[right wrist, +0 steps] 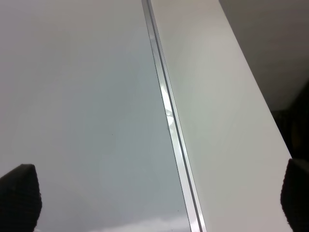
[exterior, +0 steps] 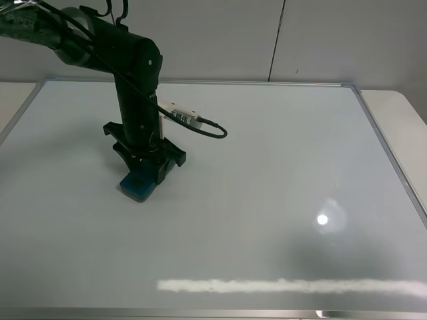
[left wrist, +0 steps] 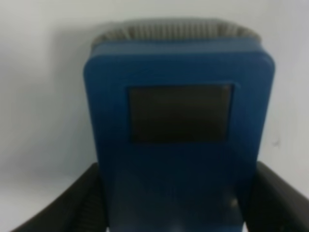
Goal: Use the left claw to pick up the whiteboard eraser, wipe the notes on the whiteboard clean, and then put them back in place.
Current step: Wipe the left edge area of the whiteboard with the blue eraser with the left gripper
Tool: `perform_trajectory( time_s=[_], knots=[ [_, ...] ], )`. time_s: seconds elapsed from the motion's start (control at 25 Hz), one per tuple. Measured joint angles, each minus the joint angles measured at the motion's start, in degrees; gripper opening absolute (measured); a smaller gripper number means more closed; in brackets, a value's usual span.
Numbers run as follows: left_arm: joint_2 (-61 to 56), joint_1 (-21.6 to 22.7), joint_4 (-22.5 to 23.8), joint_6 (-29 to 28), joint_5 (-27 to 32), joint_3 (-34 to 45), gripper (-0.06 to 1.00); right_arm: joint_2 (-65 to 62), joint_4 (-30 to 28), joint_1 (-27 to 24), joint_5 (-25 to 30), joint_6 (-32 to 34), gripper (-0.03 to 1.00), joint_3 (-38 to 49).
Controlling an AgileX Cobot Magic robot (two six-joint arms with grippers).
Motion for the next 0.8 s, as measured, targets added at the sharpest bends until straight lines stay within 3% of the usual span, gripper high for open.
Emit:
perform_trajectory(
  time_s=[0.24, 0.4, 0.52, 0.68, 0.8],
  knots=[
    [-0.5, -5.49, 1.41, -1.35, 0.79, 1.66, 0.56, 0.0, 0.0, 0.0, 0.0, 0.0, 0.99, 0.0],
    [-0.61, -11.96, 0.31, -1.67, 1.06, 2.1, 0.56, 0.0, 0.0, 0.0, 0.0, 0.0, 0.99, 0.0],
    [-1.52, -14.17, -0.7, -1.51, 0.85, 2.2, 0.56, 0.0, 0.0, 0.0, 0.0, 0.0, 0.99, 0.0],
    [-4.11, -11.78, -0.17, -1.15, 0.7, 2.2, 0.56, 0.0, 0.0, 0.0, 0.0, 0.0, 0.99, 0.0],
    [-6.83, -6.49, 0.31, -1.1, 1.16, 2.2, 0.56, 0.0, 0.0, 0.0, 0.0, 0.0, 0.99, 0.0]
  ],
)
